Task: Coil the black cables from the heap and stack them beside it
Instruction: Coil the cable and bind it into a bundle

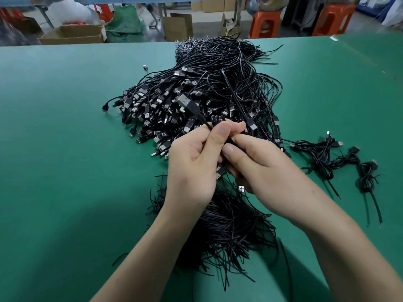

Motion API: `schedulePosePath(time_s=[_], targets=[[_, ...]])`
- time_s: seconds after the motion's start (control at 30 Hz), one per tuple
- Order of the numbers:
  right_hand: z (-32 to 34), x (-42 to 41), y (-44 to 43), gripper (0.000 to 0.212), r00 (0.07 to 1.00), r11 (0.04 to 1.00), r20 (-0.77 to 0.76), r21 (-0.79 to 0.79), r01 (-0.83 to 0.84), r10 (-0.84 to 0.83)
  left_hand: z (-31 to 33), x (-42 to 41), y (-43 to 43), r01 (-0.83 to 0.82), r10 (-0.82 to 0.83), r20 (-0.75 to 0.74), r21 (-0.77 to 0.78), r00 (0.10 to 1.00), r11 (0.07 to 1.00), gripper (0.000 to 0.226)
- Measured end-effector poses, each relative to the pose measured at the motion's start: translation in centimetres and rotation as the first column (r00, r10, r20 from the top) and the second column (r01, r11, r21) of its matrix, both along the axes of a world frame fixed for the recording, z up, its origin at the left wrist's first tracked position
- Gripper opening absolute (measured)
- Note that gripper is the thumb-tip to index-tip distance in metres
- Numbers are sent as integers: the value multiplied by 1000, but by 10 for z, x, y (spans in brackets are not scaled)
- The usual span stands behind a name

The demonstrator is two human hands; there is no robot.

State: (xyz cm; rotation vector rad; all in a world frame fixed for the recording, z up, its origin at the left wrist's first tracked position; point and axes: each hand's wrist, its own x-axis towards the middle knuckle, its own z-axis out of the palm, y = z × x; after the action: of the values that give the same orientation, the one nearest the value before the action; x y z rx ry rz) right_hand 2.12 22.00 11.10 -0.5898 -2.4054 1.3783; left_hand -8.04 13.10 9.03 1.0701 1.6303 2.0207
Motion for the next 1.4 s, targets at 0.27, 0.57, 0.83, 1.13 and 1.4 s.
schedulePosePath(time_s=[0.27, 0.57, 0.83, 1.13, 1.4], targets=[[-5, -3, -8, 31, 999, 981, 6, 188, 46, -48, 1, -5, -2, 25, -25, 7, 4, 1000, 1000, 34], [-4, 4, -1, 34, 986, 954, -101, 256, 154, -132, 20, -39, -22, 153, -291, -319, -395, 902, 906, 14], [-1, 7, 6, 38, 965, 947, -161, 214, 240, -208, 20, -57, -41, 100, -643, -249, -884, 724, 456, 10], [2, 9, 4, 37, 951, 950, -215, 171, 261, -223, 19, -28, -26, -182, -726, -382, -922, 573, 341, 8], [0, 8, 9, 37, 947, 962, -220, 94, 258, -233, 24, -41, -36, -27, -641, -453, -829, 619, 559, 8]])
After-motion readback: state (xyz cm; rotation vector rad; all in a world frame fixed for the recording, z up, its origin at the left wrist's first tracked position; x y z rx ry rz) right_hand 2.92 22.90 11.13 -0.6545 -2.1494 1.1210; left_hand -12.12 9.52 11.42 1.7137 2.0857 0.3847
